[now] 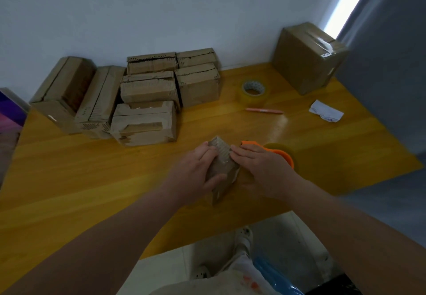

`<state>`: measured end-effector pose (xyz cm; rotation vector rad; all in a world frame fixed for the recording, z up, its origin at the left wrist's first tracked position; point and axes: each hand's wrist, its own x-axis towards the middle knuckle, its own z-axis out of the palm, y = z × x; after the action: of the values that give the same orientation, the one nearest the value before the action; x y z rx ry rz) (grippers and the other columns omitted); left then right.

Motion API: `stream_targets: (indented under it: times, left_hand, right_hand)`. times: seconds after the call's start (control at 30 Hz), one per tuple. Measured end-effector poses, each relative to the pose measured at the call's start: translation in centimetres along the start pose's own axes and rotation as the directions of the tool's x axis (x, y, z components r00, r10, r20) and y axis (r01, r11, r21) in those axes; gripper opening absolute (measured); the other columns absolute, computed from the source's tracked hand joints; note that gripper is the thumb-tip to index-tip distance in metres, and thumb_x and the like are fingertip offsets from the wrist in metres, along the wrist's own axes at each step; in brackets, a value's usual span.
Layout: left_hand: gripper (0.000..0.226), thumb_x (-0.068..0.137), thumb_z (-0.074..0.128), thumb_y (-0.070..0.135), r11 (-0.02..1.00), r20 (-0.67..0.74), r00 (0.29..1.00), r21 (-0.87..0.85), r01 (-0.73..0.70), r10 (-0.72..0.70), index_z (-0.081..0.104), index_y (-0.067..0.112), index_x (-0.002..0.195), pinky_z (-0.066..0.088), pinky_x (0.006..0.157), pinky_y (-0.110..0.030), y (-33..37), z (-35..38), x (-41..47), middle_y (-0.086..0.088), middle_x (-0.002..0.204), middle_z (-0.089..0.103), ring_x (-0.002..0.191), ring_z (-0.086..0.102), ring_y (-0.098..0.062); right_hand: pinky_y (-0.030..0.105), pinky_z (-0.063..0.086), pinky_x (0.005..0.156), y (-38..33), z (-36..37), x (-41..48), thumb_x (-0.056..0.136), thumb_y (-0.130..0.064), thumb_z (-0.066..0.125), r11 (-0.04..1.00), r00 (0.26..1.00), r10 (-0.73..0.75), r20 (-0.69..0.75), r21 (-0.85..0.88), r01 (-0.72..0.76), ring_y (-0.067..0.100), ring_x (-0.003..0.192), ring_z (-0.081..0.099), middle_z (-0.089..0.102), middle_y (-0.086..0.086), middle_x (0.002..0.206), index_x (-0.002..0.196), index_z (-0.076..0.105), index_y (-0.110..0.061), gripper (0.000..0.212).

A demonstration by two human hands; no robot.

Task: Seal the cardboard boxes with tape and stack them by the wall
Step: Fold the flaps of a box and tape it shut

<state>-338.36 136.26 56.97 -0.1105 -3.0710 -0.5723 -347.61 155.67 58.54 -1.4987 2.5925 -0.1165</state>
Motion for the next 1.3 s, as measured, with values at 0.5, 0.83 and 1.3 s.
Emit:
stream_targets:
  times: [0.5,0.83,1.3]
  left_hand:
    - [0.110,0.070,0.079,0.033,0.843,0.082,0.899,-0.318,0.434,-0.431,0.007,0.028,0.153,0.047,0.097,-0.041,-0.7,-2.7,1.8,-0.005,0.143,0.030,0.129,0.036,-0.027]
    - [0.106,0.075,0.067,-0.014,0.606,0.423,0.860,-0.615,0.504,-0.286,0.015,0.037,0.151,0.044,0.102,-0.042,-6.2,-1.9,0.2,0.004,0.157,0.019,0.142,0.025,-0.023]
    - [0.090,0.078,0.056,0.070,0.964,0.206,0.942,0.066,0.257,-0.266,0.021,0.030,0.150,0.021,0.116,-0.045,0.1,0.6,1.5,0.000,0.156,0.013,0.143,0.010,-0.024]
  right_hand:
    - [0.028,0.042,0.061,1.2,1.9,0.5,0.097,-0.033,0.053,0.814,0.778,0.580,0.242,-0.145,-0.562,0.019,0.086,0.059,0.056,0.000,0.095,0.114,0.055,-0.017,0.023]
    - [0.034,0.041,0.062,1.7,5.2,1.3,0.100,-0.012,0.045,0.731,0.708,0.679,0.193,-0.085,-0.677,0.027,0.091,0.058,0.057,0.010,0.107,0.134,0.031,-0.014,0.037]
    - [0.044,0.049,0.073,4.4,4.3,1.4,0.099,-0.019,0.040,0.588,0.686,0.728,0.004,0.511,-0.627,0.029,0.090,0.055,0.055,0.014,0.113,0.143,0.031,-0.021,0.045]
